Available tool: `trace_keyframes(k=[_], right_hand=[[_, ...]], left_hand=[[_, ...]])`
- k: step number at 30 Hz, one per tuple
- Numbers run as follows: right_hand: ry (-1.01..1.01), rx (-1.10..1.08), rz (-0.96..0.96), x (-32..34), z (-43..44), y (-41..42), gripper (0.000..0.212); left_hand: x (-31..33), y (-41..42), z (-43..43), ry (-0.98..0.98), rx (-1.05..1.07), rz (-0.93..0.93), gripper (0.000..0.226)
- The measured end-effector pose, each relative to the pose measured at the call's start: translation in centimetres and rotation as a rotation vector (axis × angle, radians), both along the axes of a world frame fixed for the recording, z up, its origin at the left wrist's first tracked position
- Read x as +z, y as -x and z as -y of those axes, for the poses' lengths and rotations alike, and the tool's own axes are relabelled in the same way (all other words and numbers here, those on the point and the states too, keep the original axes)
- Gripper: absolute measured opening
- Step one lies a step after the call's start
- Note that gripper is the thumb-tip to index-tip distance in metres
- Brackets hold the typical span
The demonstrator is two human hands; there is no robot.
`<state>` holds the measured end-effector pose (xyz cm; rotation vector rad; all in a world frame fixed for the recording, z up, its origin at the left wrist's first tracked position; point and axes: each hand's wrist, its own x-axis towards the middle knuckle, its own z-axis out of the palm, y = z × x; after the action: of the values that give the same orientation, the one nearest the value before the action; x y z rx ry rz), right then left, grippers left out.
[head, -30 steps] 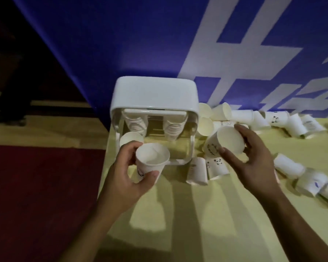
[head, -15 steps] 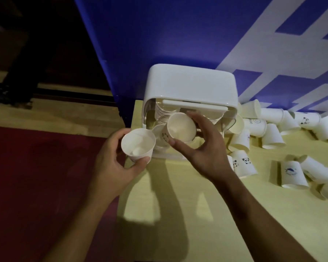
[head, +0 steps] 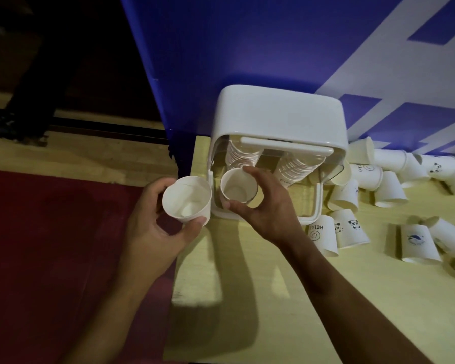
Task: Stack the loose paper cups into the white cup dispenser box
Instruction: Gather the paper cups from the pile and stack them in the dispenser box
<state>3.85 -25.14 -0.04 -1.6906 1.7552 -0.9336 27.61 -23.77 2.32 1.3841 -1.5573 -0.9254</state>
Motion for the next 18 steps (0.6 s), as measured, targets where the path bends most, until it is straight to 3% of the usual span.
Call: trace_keyframes(k=[9,14,18], right_hand=[[-0.076,-0.026,0.047,-1.1,-0.5,0.1,0.084],[0.005,-0.132,0.249,2.2,-2.7,0.6,0.053],[-0.016,-0.009,0.29,4.7,-3.0,0.6,0.06]], left_hand=[[0.1,0.8,0.4,-0.003,-0.019,0.002,0.078],[1.3,2.3,1.1,-0.003,-0.073,-0.075,0.074],[1.8,4.8,2.4,-0.014,-0.139,-0.035,0.072]])
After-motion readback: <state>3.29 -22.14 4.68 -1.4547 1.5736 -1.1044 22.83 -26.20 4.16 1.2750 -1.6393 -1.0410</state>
